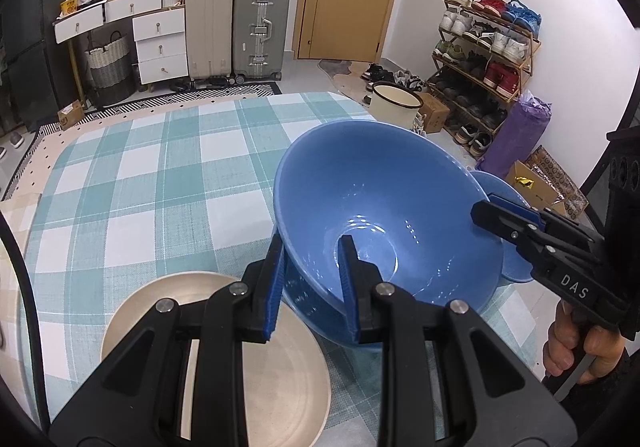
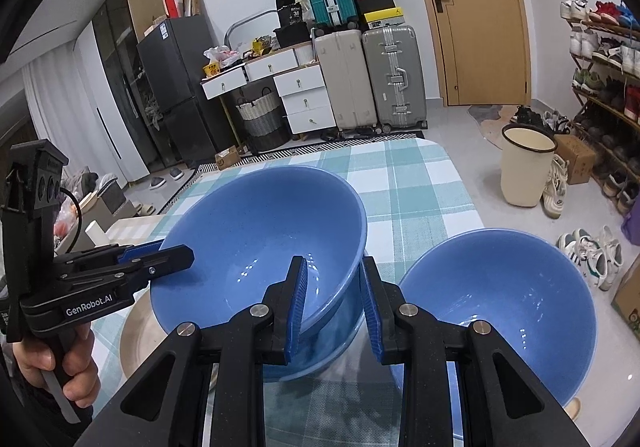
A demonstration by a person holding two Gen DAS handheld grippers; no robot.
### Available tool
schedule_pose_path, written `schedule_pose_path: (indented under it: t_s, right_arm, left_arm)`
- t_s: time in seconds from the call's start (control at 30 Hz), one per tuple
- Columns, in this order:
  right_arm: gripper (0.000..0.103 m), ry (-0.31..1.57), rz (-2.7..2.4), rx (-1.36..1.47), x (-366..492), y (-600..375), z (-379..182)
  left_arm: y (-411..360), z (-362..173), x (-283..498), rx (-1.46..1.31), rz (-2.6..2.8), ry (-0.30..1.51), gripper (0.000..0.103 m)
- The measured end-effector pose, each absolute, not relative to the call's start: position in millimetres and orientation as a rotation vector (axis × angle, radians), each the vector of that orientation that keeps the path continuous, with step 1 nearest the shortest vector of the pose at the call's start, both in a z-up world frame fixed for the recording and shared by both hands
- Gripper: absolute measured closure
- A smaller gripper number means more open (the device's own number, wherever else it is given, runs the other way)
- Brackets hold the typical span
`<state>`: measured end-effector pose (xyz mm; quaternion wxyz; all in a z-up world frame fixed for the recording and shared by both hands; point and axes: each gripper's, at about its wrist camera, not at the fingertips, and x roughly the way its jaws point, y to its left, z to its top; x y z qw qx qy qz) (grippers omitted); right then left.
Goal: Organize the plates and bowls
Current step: 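Lower the held light-blue bowl onto the tablecloth with both grippers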
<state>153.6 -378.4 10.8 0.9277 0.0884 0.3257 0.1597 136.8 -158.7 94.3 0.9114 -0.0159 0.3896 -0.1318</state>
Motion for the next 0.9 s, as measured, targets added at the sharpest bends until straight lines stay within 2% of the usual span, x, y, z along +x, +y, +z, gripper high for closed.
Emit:
schedule_pose_path:
  t_s: [0.9]
  right_arm:
    - [0.074, 0.684, 0.274, 0.07, 155, -356, -17]
  left_arm:
    - [-166, 54, 150, 0.06, -0.192, 0.843, 0.081]
